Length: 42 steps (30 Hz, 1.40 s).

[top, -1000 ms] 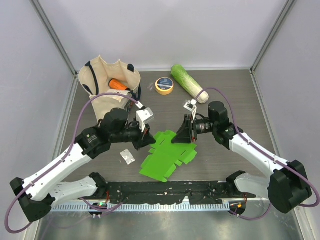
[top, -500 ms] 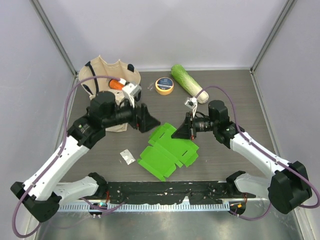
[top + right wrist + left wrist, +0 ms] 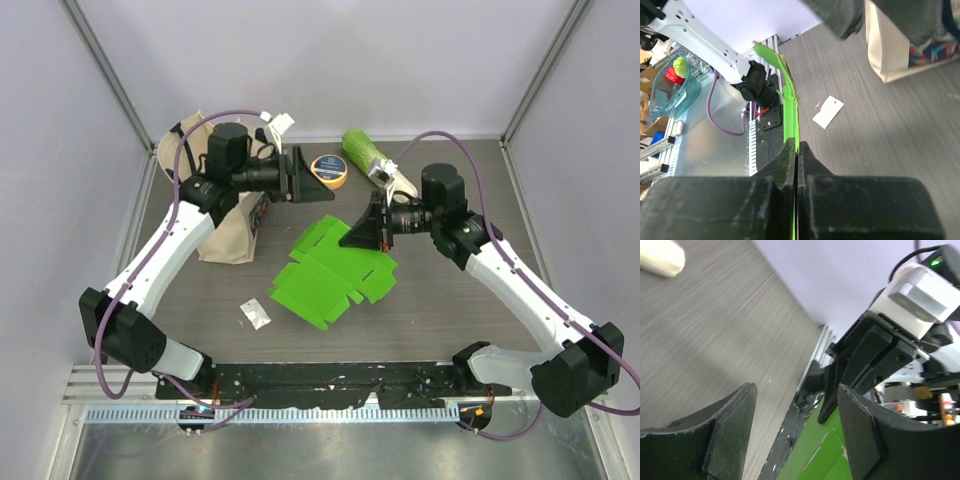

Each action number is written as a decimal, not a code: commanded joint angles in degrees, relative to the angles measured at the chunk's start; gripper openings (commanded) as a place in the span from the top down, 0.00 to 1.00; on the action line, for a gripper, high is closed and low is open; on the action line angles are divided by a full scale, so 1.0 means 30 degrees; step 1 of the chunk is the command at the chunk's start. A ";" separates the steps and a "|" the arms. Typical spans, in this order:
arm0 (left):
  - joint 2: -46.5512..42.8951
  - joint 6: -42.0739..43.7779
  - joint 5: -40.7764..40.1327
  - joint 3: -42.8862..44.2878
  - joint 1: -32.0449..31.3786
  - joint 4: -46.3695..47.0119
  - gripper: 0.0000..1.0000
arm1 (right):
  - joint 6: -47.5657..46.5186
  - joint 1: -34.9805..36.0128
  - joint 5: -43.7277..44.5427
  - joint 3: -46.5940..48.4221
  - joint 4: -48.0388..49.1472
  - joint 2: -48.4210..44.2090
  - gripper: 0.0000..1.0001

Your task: Fold the paper box

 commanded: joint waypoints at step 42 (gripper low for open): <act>-0.1103 -0.0133 0.6834 -0.0570 -0.0091 0.4850 0.69 | 0.1111 -0.0629 -0.1590 0.4284 0.2891 0.1808 0.99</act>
